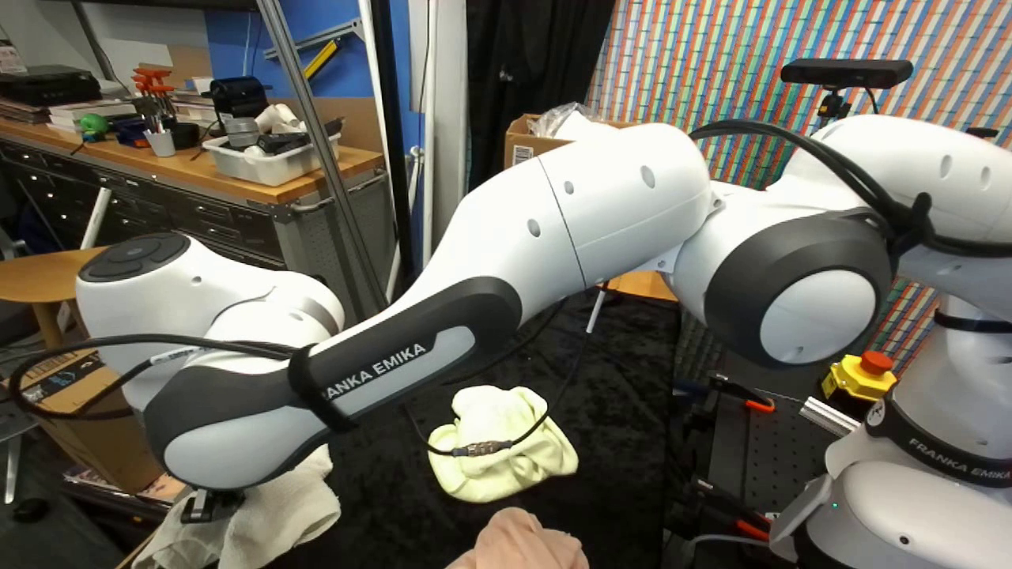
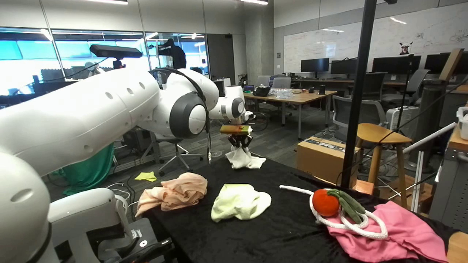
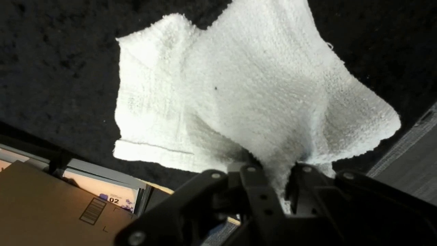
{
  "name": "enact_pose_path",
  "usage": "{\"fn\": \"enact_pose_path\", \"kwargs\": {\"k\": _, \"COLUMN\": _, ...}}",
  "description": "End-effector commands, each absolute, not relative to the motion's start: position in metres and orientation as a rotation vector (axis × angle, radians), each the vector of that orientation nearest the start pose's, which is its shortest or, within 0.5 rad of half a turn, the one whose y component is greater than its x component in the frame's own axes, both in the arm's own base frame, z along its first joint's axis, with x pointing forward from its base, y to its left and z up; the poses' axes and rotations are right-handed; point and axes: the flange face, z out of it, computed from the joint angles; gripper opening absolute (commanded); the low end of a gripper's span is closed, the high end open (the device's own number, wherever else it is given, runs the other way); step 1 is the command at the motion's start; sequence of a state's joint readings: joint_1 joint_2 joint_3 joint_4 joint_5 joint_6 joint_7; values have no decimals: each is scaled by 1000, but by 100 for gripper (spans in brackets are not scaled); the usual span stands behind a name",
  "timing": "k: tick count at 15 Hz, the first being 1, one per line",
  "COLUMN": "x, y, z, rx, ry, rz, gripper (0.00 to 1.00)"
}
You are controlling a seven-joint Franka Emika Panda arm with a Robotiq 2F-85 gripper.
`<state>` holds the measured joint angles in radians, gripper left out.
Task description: One by one, move every item on the table to the right back of the table.
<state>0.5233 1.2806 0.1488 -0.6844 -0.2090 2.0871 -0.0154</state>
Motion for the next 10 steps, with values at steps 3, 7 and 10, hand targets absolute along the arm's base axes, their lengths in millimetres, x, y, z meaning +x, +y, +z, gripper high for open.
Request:
{"fn": "enact_pose_path", "kwargs": {"k": 3, "x": 679, "y": 436, "z": 226, "rx": -2936, "ry": -1036, "rz": -66, "gripper": 13}}
{"fn": "enact_pose_path", "kwargs": {"k": 7, "x": 682, "y": 418, "z": 268, "rx": -2971, "ry": -989, "rz": -20, "gripper": 14}}
{"fn": "enact_pose_path", "kwargs": {"k": 10, "x": 691, "y": 395, "z": 298, "rx": -3021, "ry": -888, "rz": -42, "gripper": 12}}
